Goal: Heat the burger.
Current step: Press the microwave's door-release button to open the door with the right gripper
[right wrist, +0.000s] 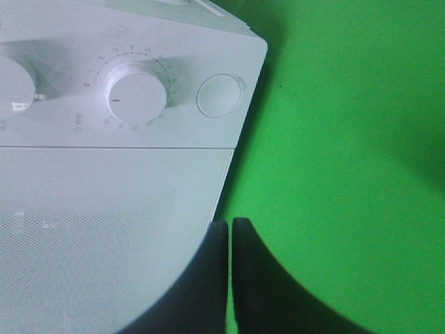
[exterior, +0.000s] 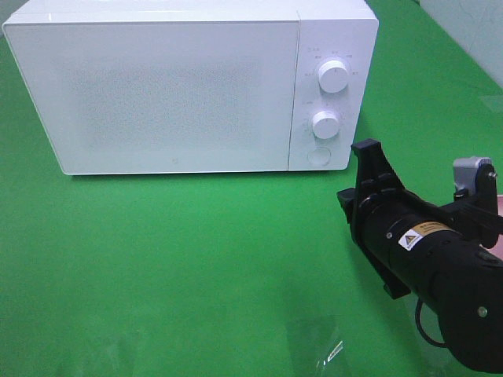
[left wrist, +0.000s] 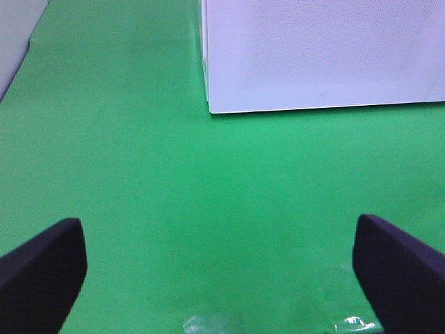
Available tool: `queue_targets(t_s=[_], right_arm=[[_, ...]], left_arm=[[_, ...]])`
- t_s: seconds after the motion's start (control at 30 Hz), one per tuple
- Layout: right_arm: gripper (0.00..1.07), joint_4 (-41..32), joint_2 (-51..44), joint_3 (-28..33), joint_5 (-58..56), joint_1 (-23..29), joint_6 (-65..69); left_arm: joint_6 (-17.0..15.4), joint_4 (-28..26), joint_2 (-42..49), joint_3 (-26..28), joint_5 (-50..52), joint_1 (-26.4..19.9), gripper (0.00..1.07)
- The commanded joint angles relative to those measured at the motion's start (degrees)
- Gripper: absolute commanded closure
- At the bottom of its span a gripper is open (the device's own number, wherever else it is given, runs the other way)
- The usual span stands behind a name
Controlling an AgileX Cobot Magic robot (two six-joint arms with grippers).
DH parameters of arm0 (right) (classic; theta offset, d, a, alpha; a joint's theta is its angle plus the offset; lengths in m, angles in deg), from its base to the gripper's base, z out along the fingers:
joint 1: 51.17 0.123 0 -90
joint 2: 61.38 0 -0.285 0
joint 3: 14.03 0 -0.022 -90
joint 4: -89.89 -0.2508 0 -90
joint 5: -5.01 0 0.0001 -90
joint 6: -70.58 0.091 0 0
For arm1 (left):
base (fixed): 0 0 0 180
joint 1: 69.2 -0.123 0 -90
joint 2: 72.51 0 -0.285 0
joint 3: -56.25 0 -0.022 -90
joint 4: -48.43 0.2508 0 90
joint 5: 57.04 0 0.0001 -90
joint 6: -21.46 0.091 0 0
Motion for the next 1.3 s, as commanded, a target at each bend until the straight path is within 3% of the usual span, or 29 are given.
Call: queue_targets(t_s=[0.03,0.27,0.4,0.7,1.3], right_arm=[[1.07,1.15,-0.23,-0.52,-0.4,0.17,1.78],[1.07,1.32,0.0,-0.8,-0.74,-0.63,2.98],[1.07,5.84,2.52,-3.21,-0.74,-5.1,3.09],[1.07,12.32,7.85,-8.31,-0.86,-9.57,9.51],[1.07,14.9,17.07,-18.22,-2.64,-15.81,12.95]], left_arm=[[0.0,0.0,0.92,0.06,0.0,0.34,0.1],[0.0,0.0,0.92,0.06,0.0,0.34,0.1],[0.0,0.0,0.92,0.06,0.0,0.34,0.1],[0.0,0.0,0.92,0.06,0.0,0.34,0.1],[0.0,0.0,0.92,0.06,0.0,0.34,0.1]])
